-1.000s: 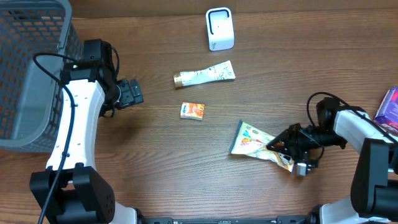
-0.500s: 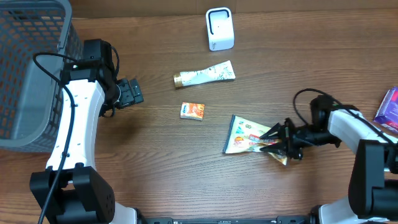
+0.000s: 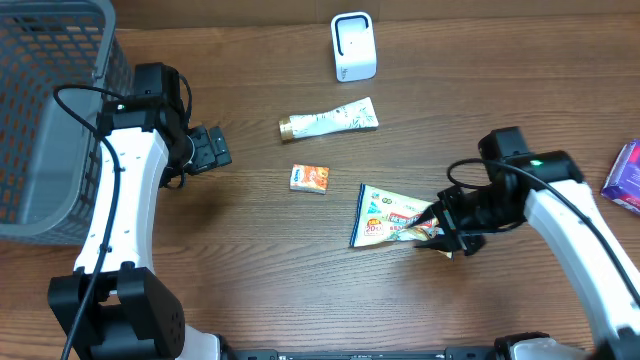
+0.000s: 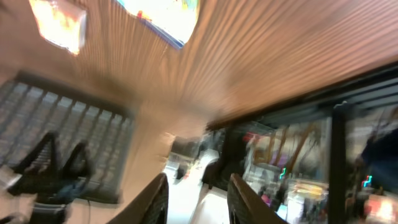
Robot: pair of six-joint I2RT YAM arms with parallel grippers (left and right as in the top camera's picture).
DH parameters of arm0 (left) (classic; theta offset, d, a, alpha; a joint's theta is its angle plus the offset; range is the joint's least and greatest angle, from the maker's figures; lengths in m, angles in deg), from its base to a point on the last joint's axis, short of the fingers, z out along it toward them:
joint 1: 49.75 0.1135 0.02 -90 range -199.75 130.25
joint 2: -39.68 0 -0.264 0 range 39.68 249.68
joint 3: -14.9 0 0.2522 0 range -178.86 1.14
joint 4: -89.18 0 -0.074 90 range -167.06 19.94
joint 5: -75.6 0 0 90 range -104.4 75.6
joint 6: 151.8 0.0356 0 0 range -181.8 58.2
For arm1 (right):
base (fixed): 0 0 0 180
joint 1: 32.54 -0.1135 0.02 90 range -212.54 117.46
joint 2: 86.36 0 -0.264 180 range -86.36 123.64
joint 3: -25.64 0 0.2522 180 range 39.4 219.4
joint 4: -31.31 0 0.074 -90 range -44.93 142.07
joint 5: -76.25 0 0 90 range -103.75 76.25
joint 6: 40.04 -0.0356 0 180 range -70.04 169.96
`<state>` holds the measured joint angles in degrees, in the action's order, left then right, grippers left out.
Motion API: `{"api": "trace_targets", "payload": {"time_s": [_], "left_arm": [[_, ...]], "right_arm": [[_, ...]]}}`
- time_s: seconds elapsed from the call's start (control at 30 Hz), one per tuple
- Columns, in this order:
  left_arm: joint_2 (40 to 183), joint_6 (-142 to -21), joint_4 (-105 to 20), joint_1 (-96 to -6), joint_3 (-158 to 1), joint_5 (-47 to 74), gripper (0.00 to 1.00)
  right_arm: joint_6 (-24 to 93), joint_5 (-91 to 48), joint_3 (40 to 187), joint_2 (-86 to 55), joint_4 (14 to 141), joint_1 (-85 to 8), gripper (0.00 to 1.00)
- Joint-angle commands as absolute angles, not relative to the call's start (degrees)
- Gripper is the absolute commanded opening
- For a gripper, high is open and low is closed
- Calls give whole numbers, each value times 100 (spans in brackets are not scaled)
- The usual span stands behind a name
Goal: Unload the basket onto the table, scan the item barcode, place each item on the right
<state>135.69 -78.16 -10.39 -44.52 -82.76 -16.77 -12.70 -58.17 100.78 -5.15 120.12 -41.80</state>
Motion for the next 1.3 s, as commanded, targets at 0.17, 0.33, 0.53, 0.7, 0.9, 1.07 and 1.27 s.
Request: {"api": "trace_targets", "payload": {"time_s": [0.17,0.33,0.53,0.7,0.9,1.07,1.27], "left_arm": [[13427,-7875,-1017,-4454,-8385,-1627,100],[13427,-7875,-892,-4454,-8385,-1625,100],[13427,-7871,-794,-4454,-8385,-1629,100],[13427,-7871,-789,-4454,-8385,-1629,100],[13427,-7853,-787,-4454,-8385,-1631,100],[13427,-7853,-765,-4454,-8385,-1629,100],[13427,-7853,-698,-4454,-8385,-1631,100]], "right_arm": [[-159,-2482,10640,-1223,12488,-4383,100],[160,-2827,10212,-778,11680,-4372,100],[184,-2270,10153,-332,11286,-4313,100],[206,-2130,9613,-78,10860,-4016,100],[647,-2803,8826,-72,9632,-3771,100],[695,-3151,8570,-65,8941,-3767,100],[499,-3247,8275,-50,8471,-3765,64]]}}
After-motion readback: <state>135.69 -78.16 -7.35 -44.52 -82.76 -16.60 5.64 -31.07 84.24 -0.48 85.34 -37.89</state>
